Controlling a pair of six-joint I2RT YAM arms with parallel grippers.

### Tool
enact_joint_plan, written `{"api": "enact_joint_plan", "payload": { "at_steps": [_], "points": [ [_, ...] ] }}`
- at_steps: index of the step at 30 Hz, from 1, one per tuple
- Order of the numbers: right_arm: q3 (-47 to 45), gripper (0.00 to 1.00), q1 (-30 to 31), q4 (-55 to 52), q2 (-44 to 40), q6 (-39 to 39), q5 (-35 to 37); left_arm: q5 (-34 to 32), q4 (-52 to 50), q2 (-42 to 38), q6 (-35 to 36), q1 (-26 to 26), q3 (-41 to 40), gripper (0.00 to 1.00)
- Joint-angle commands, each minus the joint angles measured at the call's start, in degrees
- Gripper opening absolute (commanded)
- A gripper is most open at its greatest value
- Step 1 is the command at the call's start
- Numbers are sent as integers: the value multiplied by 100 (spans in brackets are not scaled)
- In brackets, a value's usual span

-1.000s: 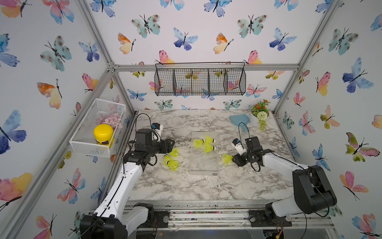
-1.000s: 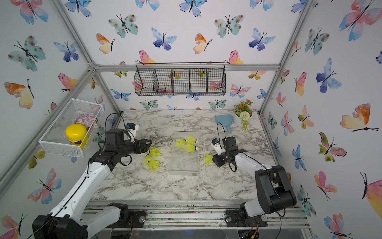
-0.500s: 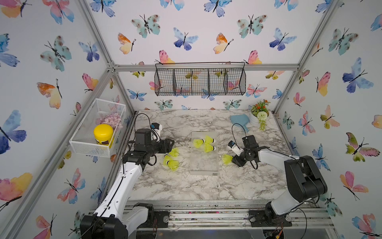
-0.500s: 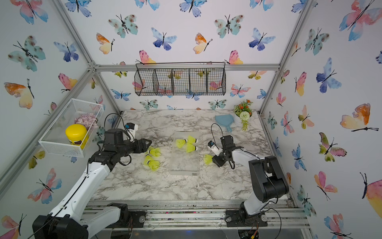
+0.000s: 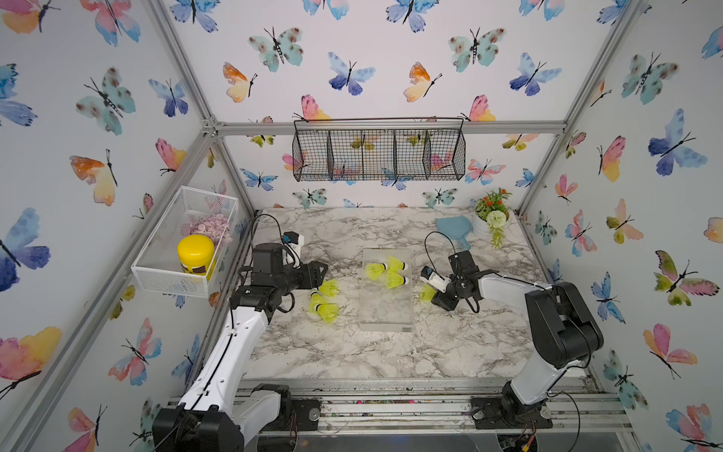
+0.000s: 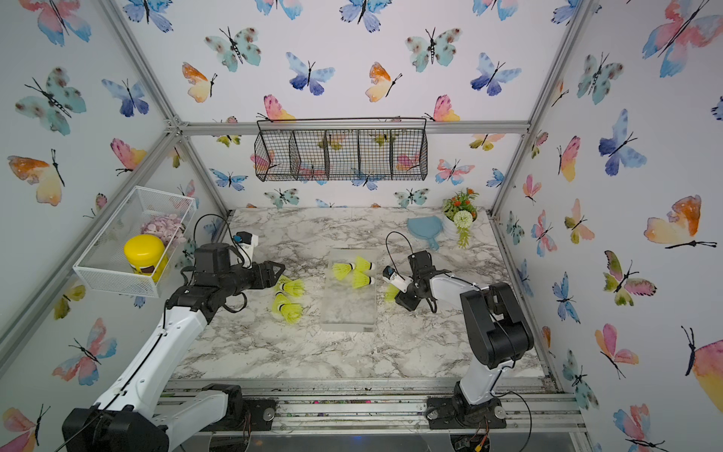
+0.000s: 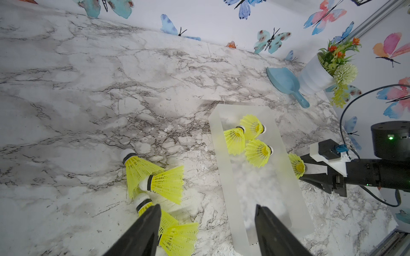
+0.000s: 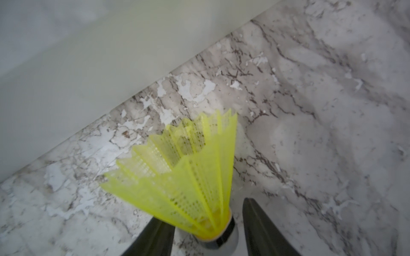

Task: Put the shuttlecocks into the storage box
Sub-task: Pick up the shuttlecock at the center of the board, then place the shuttlecock in the storage box.

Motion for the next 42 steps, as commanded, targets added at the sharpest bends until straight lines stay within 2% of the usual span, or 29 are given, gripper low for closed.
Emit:
{"api": "enact_joint_plan", "payload": {
  "at_steps": [1,9,10,15,20,28,35,42],
  "points": [
    [86,50,56,-192,132,-56,-84,172,73,-17,-10,63,6,72],
    [18,29,65,-50,-226,430,96,548,95,110,51,66,17,72],
    [-31,26,65,3,-313,504,103,766,100,128,60,69,7,72],
    [-286,19,73,196,-777,783,53,1247,158,194,103,60,-3,72],
    [-398,18,110,150,-1312,1062,-144,1729,194,286,199,-69,27,70],
    [-589,19,379,148,-2034,1318,-799,2093,71,477,478,-767,263,69],
    [-203,20,987,-219,-2072,1532,-985,1553,-80,700,692,-2055,760,68],
    [241,20,1371,-566,-1906,1569,-1372,1140,11,1067,901,-3019,1215,63]
  ]
}}
